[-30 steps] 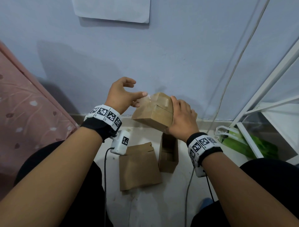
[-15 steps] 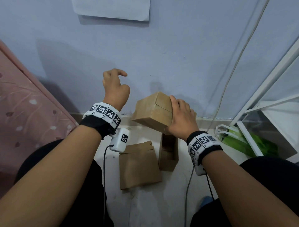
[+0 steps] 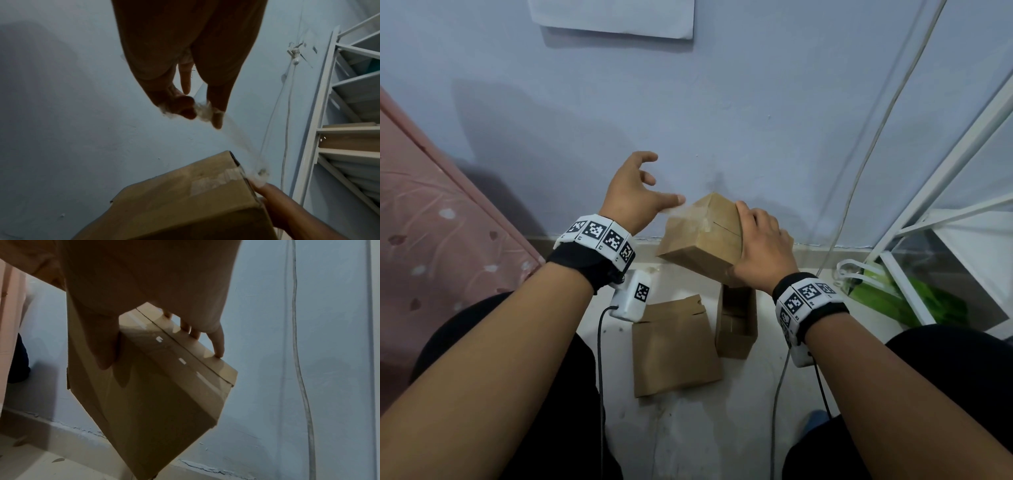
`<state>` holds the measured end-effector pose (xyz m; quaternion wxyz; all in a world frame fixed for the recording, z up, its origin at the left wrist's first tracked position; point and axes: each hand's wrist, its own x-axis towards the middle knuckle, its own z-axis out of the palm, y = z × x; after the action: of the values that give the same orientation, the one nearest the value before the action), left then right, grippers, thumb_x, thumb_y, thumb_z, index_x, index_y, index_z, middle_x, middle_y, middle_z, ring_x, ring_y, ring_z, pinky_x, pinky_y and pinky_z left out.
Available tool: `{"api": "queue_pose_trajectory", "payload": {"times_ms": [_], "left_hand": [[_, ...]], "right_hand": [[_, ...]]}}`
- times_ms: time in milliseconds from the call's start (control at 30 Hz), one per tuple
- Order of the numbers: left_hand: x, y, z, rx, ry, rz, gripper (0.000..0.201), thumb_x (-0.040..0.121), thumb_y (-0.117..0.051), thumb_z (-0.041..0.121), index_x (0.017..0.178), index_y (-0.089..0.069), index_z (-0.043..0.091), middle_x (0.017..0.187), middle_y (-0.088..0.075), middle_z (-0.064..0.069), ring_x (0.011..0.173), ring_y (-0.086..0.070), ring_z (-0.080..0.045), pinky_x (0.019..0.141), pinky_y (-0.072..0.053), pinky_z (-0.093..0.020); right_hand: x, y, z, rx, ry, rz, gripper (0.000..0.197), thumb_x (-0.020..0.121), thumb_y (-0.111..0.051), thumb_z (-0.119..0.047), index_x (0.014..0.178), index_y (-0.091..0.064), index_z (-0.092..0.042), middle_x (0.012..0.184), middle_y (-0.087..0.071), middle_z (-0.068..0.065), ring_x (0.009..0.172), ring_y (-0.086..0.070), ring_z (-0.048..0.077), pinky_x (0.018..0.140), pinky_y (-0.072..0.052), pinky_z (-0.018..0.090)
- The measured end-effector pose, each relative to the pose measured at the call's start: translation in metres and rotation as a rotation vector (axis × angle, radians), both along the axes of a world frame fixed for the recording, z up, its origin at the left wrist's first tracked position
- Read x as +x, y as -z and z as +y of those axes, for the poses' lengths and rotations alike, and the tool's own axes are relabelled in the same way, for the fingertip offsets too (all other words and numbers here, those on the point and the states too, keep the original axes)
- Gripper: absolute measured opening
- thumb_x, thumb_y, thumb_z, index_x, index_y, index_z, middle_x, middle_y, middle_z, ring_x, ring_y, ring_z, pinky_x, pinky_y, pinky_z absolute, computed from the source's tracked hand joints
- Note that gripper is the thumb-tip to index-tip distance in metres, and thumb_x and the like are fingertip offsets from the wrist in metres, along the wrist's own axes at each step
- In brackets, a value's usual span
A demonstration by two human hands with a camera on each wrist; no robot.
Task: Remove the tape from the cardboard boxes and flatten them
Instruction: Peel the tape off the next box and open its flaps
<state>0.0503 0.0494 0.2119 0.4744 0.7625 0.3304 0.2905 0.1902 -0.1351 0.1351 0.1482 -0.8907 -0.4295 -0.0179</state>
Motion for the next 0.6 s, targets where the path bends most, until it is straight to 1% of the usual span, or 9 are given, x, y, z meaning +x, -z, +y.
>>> {"api": "queue_pose_trajectory", "payload": {"times_ms": [33,100,167,267,333,433,500,567,600], "left_hand": [[0.000,0.001,0.002,0.017,-0.022,0.034,0.079,0.068,-0.091,0.014,0.134,-0.051,0.030,0.100,-0.049,0.001,0.073,-0.058,-0.013,0.068,-0.052,-0.026],[0.000,0.001,0.003,0.001,-0.042,0.078,0.080,0.072,-0.084,0.001,0.138,-0.049,0.029,0.109,-0.051,-0.005,0.079,-0.055,-0.013,0.069,-0.046,-0.024],[-0.001,-0.002,0.004,-0.018,-0.052,0.110,0.079,0.078,-0.066,-0.013,0.141,-0.047,0.030,0.121,-0.048,-0.012,0.073,-0.053,-0.010,0.060,-0.044,-0.022],[0.000,-0.005,0.006,0.020,0.078,0.216,0.079,0.077,-0.049,-0.020,0.138,-0.051,0.031,0.102,-0.043,-0.001,0.059,-0.045,-0.011,0.048,-0.040,-0.020],[0.000,-0.003,0.005,0.037,0.227,0.270,0.078,0.074,-0.046,-0.023,0.130,-0.058,0.030,0.089,-0.038,0.001,0.058,-0.036,-0.013,0.050,-0.038,-0.024],[0.001,0.003,-0.001,0.018,0.330,0.235,0.077,0.072,-0.052,-0.024,0.120,-0.062,0.036,0.092,-0.042,0.001,0.064,-0.037,-0.013,0.058,-0.042,-0.028],[0.002,0.007,-0.003,-0.021,0.348,0.160,0.066,0.075,-0.068,-0.016,0.114,-0.064,0.037,0.096,-0.047,0.001,0.069,-0.044,-0.013,0.069,-0.047,-0.029],[0.003,0.012,-0.005,-0.003,0.363,0.132,0.042,0.081,-0.082,0.012,0.113,-0.065,0.032,0.096,-0.056,0.002,0.074,-0.055,-0.014,0.077,-0.051,-0.029],[0.004,0.014,-0.007,0.053,0.355,0.147,0.031,0.085,-0.079,0.025,0.112,-0.065,0.028,0.095,-0.061,0.002,0.077,-0.061,-0.014,0.079,-0.051,-0.028]], "right_hand": [[0.000,0.000,0.000,-0.005,0.000,0.000,0.123,0.063,-0.084,-0.037,0.158,-0.008,-0.026,0.144,-0.035,0.004,0.135,-0.035,0.027,0.106,-0.036,0.051],[-0.001,0.000,0.000,-0.014,-0.003,-0.006,0.120,0.064,-0.083,-0.035,0.158,-0.008,-0.026,0.143,-0.035,0.003,0.134,-0.035,0.027,0.105,-0.036,0.049],[-0.001,0.001,0.000,-0.016,-0.005,-0.008,0.119,0.065,-0.082,-0.034,0.157,-0.008,-0.026,0.142,-0.036,0.003,0.133,-0.036,0.026,0.105,-0.036,0.049],[0.000,0.001,0.000,-0.014,-0.007,-0.011,0.117,0.064,-0.081,-0.033,0.157,-0.009,-0.027,0.140,-0.036,0.002,0.132,-0.036,0.026,0.105,-0.036,0.049],[0.001,0.002,0.001,-0.019,-0.009,-0.012,0.117,0.064,-0.081,-0.033,0.156,-0.009,-0.027,0.139,-0.036,0.002,0.131,-0.037,0.026,0.104,-0.036,0.049],[0.000,0.002,0.000,-0.029,-0.021,-0.013,0.117,0.063,-0.081,-0.034,0.155,-0.010,-0.027,0.138,-0.037,0.002,0.129,-0.039,0.027,0.102,-0.038,0.049],[-0.001,0.000,0.000,-0.035,-0.038,0.001,0.117,0.063,-0.081,-0.036,0.155,-0.010,-0.028,0.139,-0.038,0.002,0.129,-0.039,0.027,0.101,-0.038,0.048],[-0.004,-0.002,0.001,-0.033,-0.056,0.011,0.118,0.063,-0.081,-0.040,0.156,-0.010,-0.027,0.139,-0.039,0.002,0.129,-0.040,0.027,0.102,-0.038,0.048],[-0.005,-0.003,0.002,-0.032,-0.055,0.002,0.118,0.062,-0.081,-0.043,0.156,-0.011,-0.027,0.139,-0.040,0.003,0.129,-0.041,0.027,0.103,-0.036,0.048]]}}
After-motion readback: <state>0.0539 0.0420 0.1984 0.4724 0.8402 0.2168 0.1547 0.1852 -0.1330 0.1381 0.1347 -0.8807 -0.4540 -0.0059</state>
